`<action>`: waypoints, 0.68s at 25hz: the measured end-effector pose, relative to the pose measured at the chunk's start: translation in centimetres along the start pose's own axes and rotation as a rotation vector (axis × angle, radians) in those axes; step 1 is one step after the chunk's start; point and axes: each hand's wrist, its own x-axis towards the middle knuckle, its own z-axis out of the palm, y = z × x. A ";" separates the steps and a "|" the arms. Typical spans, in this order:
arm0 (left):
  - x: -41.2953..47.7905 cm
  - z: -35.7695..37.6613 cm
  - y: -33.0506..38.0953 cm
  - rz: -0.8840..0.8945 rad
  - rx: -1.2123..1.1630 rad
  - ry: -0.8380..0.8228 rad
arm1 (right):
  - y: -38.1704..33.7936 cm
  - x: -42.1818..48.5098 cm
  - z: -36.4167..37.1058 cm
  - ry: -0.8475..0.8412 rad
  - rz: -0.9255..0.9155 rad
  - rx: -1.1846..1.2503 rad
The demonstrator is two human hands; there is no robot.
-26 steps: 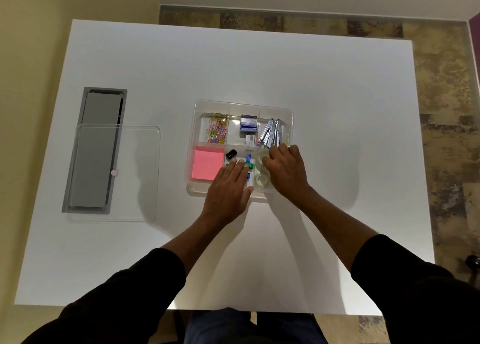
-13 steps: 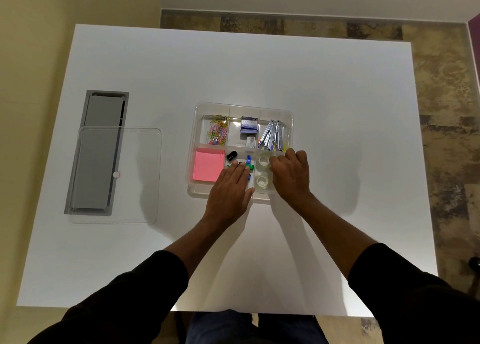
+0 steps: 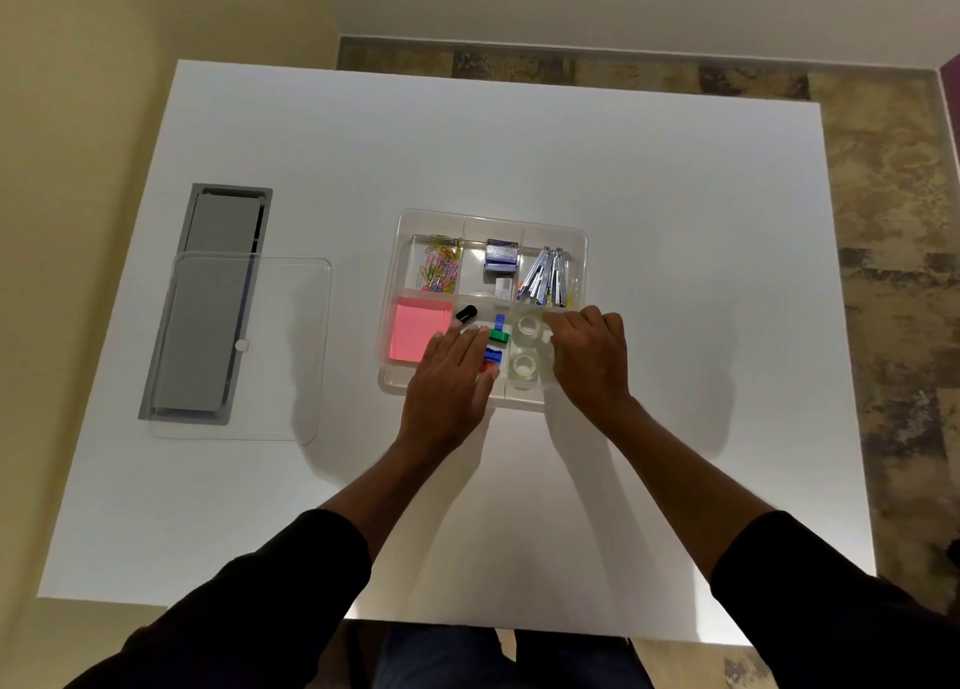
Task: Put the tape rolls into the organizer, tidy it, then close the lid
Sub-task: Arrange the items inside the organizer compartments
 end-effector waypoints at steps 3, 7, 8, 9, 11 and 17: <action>-1.2 -1.4 -0.4 -0.048 -0.037 0.059 | 0.0 -0.6 -1.8 0.050 0.038 0.089; -3.6 -3.3 -1.6 -0.148 -0.027 0.127 | -2.9 -1.6 -3.5 0.049 0.018 0.239; -4.3 -3.8 -2.1 -0.184 -0.038 0.143 | -4.3 -1.8 -3.7 0.037 0.002 0.270; -5.0 -4.2 -2.8 -0.223 -0.056 0.152 | -5.8 -2.0 -3.7 0.022 -0.015 0.295; -6.2 -5.1 -4.7 -0.316 -0.085 0.158 | -9.4 -2.0 -3.6 -0.006 -0.049 0.336; -8.6 -8.7 -13.7 -0.661 -0.120 0.140 | -21.9 -1.3 -2.2 -0.160 -0.181 0.491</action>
